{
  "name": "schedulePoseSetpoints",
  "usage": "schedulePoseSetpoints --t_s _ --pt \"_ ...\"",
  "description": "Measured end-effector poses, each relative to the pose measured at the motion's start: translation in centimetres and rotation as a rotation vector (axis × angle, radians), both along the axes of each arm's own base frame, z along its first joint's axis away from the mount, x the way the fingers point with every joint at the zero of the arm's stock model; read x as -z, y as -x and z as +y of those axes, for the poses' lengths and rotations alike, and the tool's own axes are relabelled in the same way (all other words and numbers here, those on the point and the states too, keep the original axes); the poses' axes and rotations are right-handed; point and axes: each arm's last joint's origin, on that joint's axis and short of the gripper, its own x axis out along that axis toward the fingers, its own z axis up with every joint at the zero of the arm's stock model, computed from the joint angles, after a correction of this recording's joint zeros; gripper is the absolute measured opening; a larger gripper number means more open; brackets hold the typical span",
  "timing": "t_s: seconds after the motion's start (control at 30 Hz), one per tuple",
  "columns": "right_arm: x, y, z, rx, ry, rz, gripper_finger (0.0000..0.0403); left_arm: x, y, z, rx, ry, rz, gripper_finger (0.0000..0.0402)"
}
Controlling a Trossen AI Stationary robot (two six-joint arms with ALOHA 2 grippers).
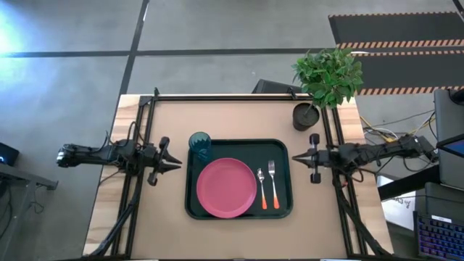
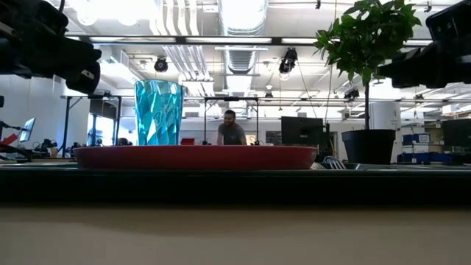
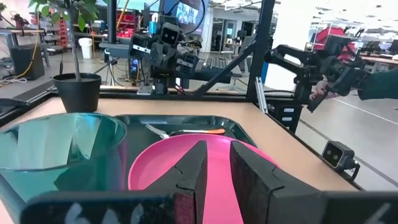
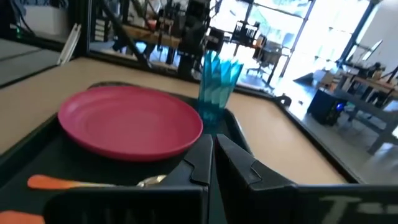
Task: Pick and place plate/cup/fork/spoon on tray
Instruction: Return to Home Position
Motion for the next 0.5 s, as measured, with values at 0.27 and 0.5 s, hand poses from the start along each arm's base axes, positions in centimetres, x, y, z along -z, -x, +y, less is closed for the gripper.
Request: schedulePoseSetpoints --t_s 0.27,0.5 --pt "0.6 -0.37 0.08 0.008 -0.051 0.067 0.0009 0.09 -0.05 0.0 0.0 0.001 0.01 0.0052" --pt "0.57 -0.41 0.08 0.005 -0.011 0.063 0.0009 0.17 -0.08 -0.01 0.004 -0.043 0.01 0.0052"
